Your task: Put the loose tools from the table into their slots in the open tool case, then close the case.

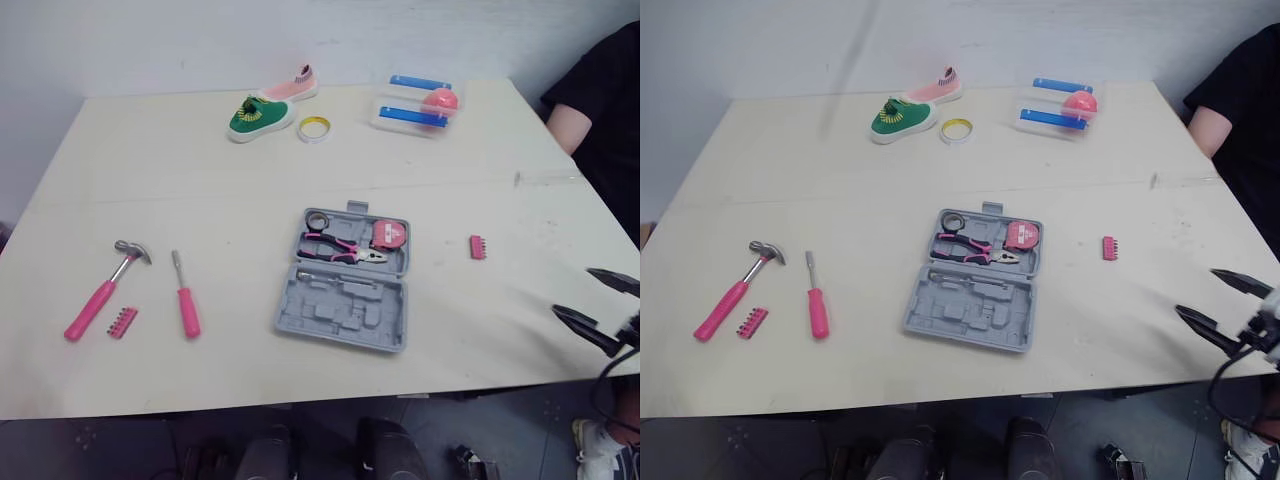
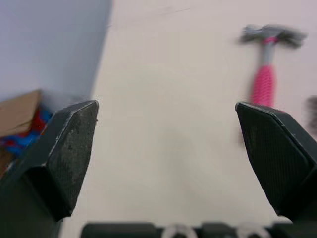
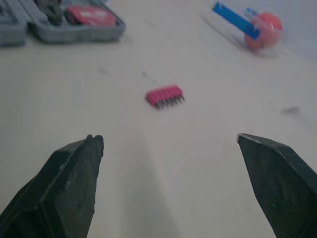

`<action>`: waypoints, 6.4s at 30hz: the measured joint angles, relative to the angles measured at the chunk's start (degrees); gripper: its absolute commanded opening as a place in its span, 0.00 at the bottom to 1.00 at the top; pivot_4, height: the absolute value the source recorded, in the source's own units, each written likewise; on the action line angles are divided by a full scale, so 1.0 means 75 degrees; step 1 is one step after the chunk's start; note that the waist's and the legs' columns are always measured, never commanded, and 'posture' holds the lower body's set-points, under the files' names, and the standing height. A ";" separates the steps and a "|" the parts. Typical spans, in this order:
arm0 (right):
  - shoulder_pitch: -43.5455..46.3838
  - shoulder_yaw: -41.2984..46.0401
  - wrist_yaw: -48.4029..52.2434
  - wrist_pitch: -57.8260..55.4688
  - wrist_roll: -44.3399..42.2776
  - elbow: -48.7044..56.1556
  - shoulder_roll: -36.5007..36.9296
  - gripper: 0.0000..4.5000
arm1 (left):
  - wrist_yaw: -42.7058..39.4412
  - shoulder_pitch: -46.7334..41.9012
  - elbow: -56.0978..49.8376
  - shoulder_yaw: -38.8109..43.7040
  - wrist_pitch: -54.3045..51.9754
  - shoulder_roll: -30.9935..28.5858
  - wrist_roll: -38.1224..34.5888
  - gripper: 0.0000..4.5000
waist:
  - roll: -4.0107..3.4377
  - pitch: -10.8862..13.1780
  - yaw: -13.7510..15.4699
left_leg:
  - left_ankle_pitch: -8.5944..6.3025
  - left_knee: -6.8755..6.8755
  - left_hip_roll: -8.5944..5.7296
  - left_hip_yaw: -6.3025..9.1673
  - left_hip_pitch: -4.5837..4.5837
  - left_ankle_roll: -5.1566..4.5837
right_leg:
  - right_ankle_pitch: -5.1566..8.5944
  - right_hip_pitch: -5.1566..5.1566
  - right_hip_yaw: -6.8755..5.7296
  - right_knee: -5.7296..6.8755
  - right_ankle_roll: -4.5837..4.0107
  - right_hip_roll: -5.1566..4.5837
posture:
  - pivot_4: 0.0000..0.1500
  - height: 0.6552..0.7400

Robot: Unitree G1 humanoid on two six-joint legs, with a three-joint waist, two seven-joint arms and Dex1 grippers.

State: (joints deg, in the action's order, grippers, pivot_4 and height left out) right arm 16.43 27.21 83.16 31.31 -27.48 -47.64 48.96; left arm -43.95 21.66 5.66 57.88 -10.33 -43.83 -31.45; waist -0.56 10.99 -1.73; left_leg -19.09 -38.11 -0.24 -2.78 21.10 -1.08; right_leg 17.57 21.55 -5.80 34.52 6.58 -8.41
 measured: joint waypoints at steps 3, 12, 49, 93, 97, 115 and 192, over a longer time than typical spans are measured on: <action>-0.0107 -0.0182 -0.0091 -0.0626 -0.0320 0.1432 -0.0400 1.00 | 0.0243 -0.0019 -0.1014 -0.0396 -0.0832 0.0040 -0.0284 0.99 | 0.0000 0.0000 0.0018 | 0.0014 0.0002 0.0001 -0.0002 0.0002 -0.0024 | 0.0000 0.0000 -0.0008 0.0010 0.0000 0.0002 | 1.00 1.00; -0.0734 -0.1185 -0.0977 -0.2584 -0.1089 0.5479 -0.1396 1.00 | 0.0716 -0.1129 -0.0904 -0.1726 -0.3264 -0.1307 -0.0392 0.99 | 0.0000 0.0000 0.0147 | 0.0030 0.0000 -0.0001 0.0005 -0.0003 -0.0013 | 0.0000 0.0005 -0.0016 0.0035 0.0000 0.0013 | 1.00 1.00; -0.1837 -0.1081 -0.1656 -0.3144 -0.1081 0.7262 -0.1302 1.00 | -0.0584 -0.4884 0.3364 -0.4784 -0.1132 -0.1313 0.1791 0.12 | 0.0065 0.0021 0.0248 | 0.0033 0.0001 -0.0002 -0.0088 -0.0020 -0.0048 | -0.0006 0.0038 -0.0046 0.0095 0.0012 -0.0001 | 1.00 1.00; -0.2675 -0.0723 -0.1689 -0.3661 -0.0920 0.7358 -0.0817 1.00 | -0.3662 -1.0388 0.0413 -1.2121 -0.1690 0.2134 0.4703 0.12 | 0.0113 0.0061 0.0491 | 0.0031 -0.0127 0.0000 -0.0067 0.0038 -0.0089 | -0.0037 0.0006 -0.0038 0.0064 0.0058 0.0096 | 1.00 1.00; -0.2779 -0.0706 -0.1691 -0.3603 -0.0918 0.7309 -0.0865 1.00 | -0.3716 -1.0533 0.0607 -1.2188 -0.1717 0.2414 0.4856 0.12 | 0.0112 0.0062 0.0454 | 0.0031 -0.0125 0.0000 -0.0067 0.0038 -0.0090 | -0.0038 0.0006 -0.0039 0.0064 0.0059 0.0097 | 1.00 1.00; -0.3185 -0.0585 -0.2035 -0.3549 -0.0920 0.7705 -0.0925 1.00 | -0.3759 -1.0581 0.0817 -1.2363 -0.2402 0.2794 0.5305 0.12 | 0.0111 0.0062 0.0444 | 0.0030 -0.0129 0.0000 -0.0067 0.0036 -0.0090 | -0.0039 0.0005 -0.0036 0.0065 0.0062 0.0095 | 1.00 1.00; -0.3395 -0.0589 -0.1794 -0.2653 -0.0844 0.6888 -0.1230 1.00 | -0.1553 -0.7889 0.0877 -1.0917 -0.1412 0.3913 0.4134 0.01 | -0.0009 -0.0237 0.0550 | -0.0114 -0.0113 0.0023 -0.0021 -0.0198 -0.0061 | -0.0034 -0.0289 -0.0028 -0.0109 0.0051 0.0011 | 1.00 1.00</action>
State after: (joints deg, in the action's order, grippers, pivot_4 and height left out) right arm -9.03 22.79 69.71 11.41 -33.81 4.02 39.73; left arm -55.60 -37.51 12.24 -24.00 -20.92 -14.48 -0.44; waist -0.62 9.21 2.39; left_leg -19.95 -38.96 -0.06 -2.93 19.62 -1.53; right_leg 17.31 19.39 -6.01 33.70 6.96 -8.32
